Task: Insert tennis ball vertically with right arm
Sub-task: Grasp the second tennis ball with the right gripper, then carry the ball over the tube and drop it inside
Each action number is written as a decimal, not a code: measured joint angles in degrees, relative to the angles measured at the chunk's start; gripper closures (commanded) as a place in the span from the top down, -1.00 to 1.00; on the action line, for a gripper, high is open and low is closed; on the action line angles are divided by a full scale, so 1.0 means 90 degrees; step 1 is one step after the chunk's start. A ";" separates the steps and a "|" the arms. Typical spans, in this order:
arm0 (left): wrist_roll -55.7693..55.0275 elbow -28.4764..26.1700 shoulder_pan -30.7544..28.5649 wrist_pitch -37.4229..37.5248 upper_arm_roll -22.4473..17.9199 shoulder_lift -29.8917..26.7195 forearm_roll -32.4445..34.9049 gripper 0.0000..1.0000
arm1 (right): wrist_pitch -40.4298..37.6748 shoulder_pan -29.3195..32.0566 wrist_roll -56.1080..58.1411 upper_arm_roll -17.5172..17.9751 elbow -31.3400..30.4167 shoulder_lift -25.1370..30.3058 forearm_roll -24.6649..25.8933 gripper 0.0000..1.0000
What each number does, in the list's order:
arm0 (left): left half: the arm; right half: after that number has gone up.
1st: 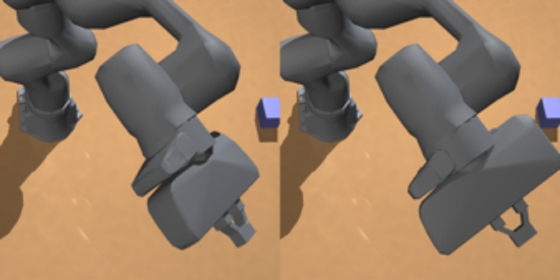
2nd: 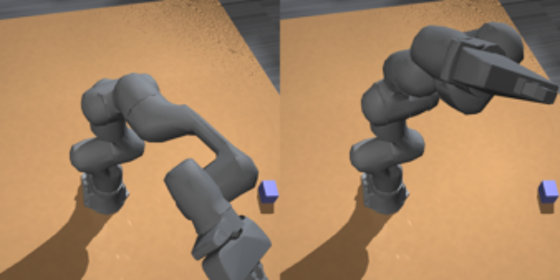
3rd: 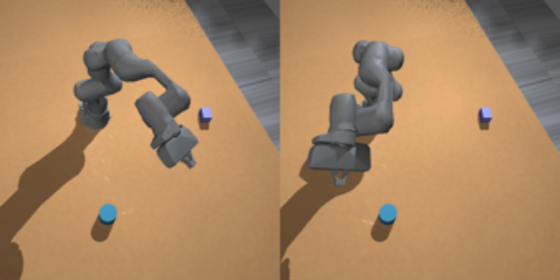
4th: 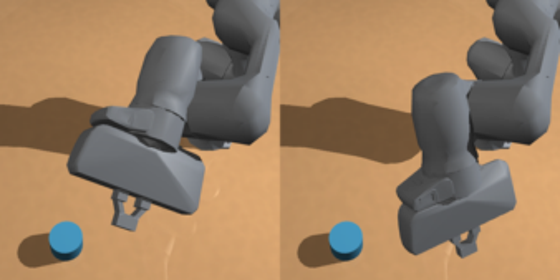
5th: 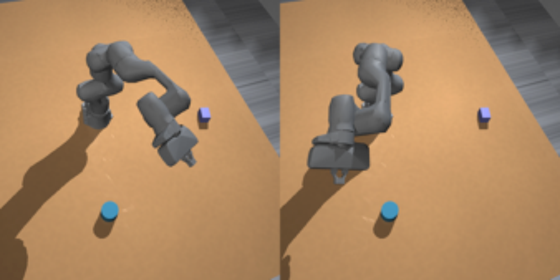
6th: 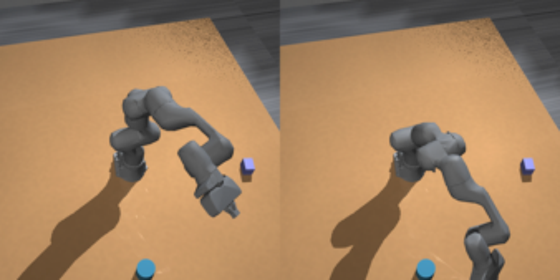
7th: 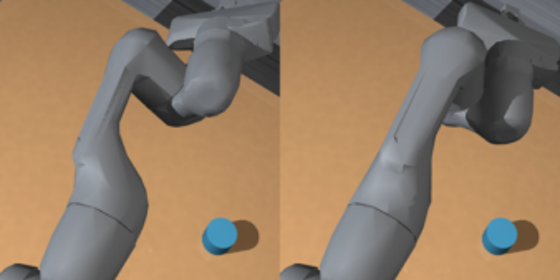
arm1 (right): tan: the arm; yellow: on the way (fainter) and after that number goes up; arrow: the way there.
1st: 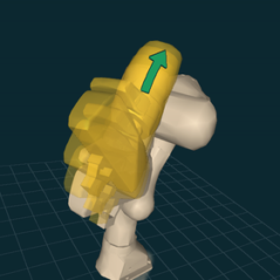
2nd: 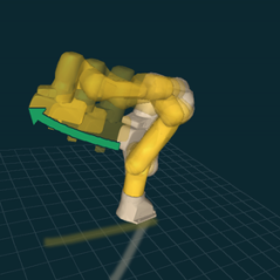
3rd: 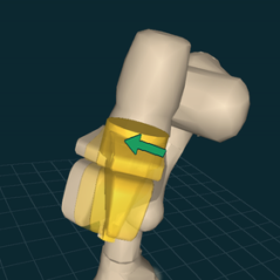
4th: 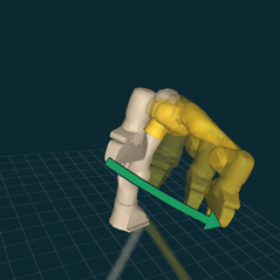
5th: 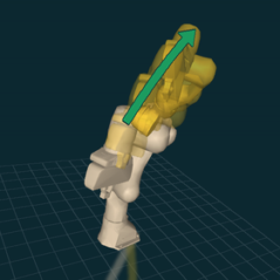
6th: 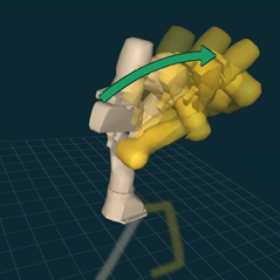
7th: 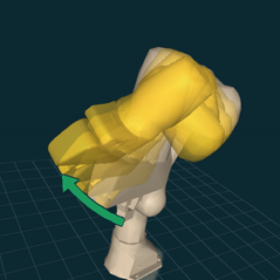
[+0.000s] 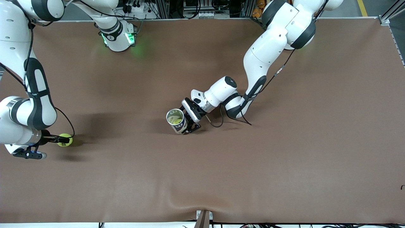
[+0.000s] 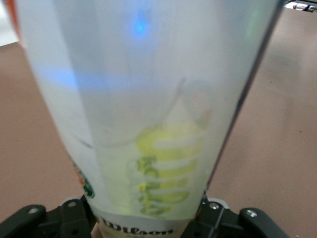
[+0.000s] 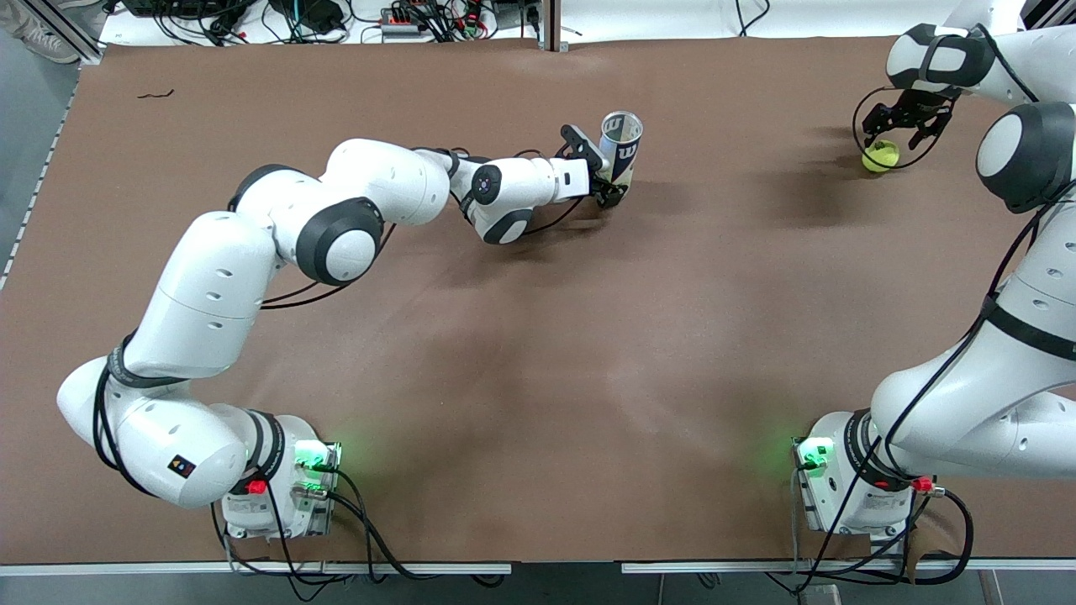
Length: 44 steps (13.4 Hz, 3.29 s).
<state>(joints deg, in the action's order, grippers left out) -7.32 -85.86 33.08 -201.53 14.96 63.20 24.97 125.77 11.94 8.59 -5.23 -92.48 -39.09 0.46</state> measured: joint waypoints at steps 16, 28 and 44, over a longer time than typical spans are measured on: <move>0.0000 0.0006 0.0000 -0.0051 -0.0003 0.0000 0.0000 0.45 | -0.1896 -0.0162 0.0053 0.0100 0.1138 0.0147 -0.0310 -1.00; 0.0000 0.0032 -0.0001 -0.0097 -0.0005 0.0000 0.0000 0.45 | -0.3051 -0.1016 -0.4725 0.1899 0.1483 0.0890 -0.0838 -1.00; 0.0000 0.0041 -0.0003 -0.0104 -0.0006 0.0000 0.0000 0.45 | -0.1859 -0.2168 -0.8794 0.3616 0.1508 0.0960 -0.0784 -1.00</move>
<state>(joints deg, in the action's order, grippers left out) -7.32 -85.49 33.06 -202.47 14.91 63.20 24.97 109.04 -7.58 -70.56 27.32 -78.91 -30.45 -6.60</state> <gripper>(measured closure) 0.273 0.317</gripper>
